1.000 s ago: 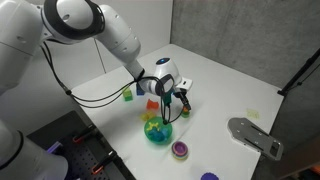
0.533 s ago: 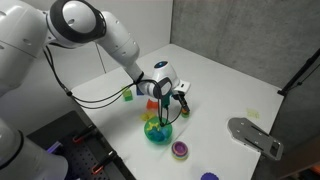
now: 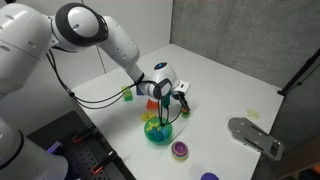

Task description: Pick up the orange bowl and put it into the green small empty bowl

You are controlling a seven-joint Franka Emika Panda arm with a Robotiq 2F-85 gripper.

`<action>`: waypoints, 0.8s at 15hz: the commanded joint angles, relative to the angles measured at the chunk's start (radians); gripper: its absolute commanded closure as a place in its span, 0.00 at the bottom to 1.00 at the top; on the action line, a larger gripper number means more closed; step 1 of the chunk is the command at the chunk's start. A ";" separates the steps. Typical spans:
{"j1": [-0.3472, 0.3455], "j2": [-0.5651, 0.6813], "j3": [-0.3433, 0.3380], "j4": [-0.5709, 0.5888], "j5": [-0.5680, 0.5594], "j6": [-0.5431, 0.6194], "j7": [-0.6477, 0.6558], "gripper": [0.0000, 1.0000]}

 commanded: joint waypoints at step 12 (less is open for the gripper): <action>0.019 0.015 -0.039 0.014 0.033 0.004 -0.008 0.00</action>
